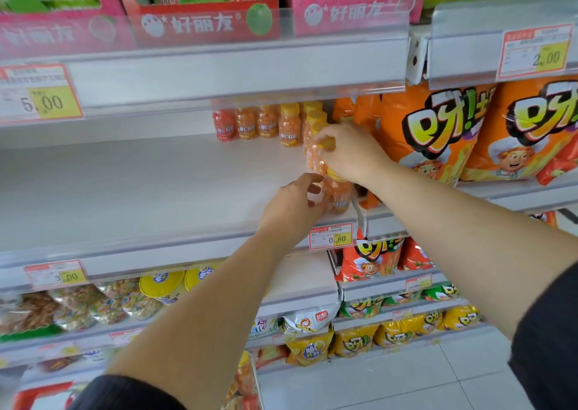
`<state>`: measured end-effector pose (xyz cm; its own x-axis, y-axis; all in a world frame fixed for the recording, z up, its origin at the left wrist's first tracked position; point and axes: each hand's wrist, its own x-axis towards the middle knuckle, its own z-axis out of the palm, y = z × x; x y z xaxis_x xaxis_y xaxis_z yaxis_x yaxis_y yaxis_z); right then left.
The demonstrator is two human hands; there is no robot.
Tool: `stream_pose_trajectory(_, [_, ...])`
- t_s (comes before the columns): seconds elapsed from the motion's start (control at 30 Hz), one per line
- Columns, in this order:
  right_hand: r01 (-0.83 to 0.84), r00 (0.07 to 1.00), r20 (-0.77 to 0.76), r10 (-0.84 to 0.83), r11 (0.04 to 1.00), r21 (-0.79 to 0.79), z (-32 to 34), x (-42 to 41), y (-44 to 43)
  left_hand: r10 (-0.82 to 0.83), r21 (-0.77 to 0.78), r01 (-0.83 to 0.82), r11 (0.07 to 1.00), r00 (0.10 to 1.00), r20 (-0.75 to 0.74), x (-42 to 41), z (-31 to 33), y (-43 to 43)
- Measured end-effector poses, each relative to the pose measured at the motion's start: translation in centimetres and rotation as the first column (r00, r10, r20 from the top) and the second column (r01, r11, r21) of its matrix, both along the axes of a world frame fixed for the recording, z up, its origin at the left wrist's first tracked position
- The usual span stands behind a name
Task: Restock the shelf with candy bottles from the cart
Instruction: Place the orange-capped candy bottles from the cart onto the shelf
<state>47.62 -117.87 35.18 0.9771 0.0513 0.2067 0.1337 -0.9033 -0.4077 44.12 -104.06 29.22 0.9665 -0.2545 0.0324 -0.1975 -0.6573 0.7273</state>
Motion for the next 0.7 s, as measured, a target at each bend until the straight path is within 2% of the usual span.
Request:
stream_pose_trajectory(0.53, [0.011,0.999,0.051,-0.015,0.998,0.061,-0.3,-0.8,-0.3,0.012,0.093,-0.015,0.996,0.999,0.035,-0.2,0.0,-0.8])
stream_pose_trajectory(0.7, [0.023,1.0,0.014,-0.025,0.993,0.112,0.0,-1.3,-0.3,0.05,0.107,-0.056,0.993,0.997,0.06,0.0,-0.2,-1.1])
